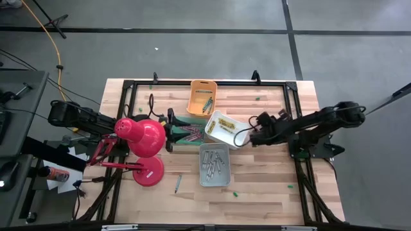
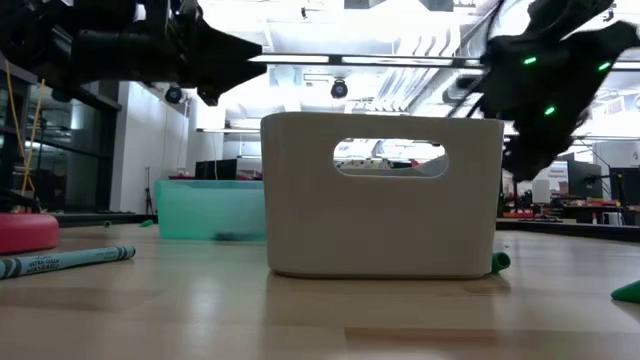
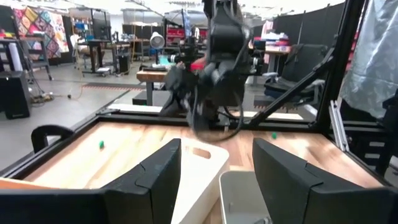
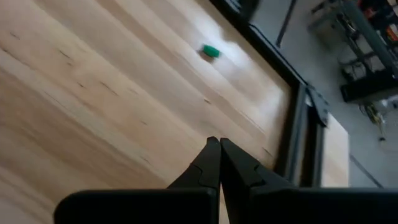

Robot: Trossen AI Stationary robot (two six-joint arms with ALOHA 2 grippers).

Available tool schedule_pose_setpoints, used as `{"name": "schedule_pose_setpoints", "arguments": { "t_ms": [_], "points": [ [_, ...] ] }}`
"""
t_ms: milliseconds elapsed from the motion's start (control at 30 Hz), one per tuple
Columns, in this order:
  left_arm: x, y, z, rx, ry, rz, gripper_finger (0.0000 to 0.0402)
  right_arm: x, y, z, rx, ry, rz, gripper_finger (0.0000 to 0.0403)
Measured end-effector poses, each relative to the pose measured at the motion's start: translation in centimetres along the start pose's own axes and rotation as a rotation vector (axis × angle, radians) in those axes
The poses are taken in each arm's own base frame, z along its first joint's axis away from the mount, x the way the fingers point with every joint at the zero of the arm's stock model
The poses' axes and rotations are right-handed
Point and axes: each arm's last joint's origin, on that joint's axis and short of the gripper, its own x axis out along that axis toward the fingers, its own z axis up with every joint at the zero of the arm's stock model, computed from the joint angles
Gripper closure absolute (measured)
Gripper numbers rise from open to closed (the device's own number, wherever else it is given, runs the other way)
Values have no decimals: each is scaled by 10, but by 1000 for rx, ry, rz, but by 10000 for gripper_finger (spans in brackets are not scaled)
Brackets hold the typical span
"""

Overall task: Sort crayons
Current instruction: Put the blue crayon into the yellow bin

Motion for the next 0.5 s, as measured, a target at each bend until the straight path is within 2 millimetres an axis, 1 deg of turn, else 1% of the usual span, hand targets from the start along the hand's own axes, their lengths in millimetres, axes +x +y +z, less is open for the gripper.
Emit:
{"name": "schedule_pose_setpoints", "arguments": {
  "t_ms": [100,200,267,333,400,500],
  "points": [
    [0,-1,-2,-8,24,-1,215,-15,-13,-9,44,-21,-2,403],
    [0,-4,-3,-31,28,-17,215,-33,-21,-18,114,-102,36,403],
    [2,-8,-1,-37,30,-34,215,-43,-22,-24,175,-160,92,403],
    [7,-16,6,-37,33,-47,215,-51,-21,-28,232,-223,152,403],
    [15,-23,12,-37,87,-5,215,-58,-17,-30,285,-289,204,403],
    [28,-34,20,-42,274,102,216,-63,-11,-29,337,-383,253,403]
  ]
}}
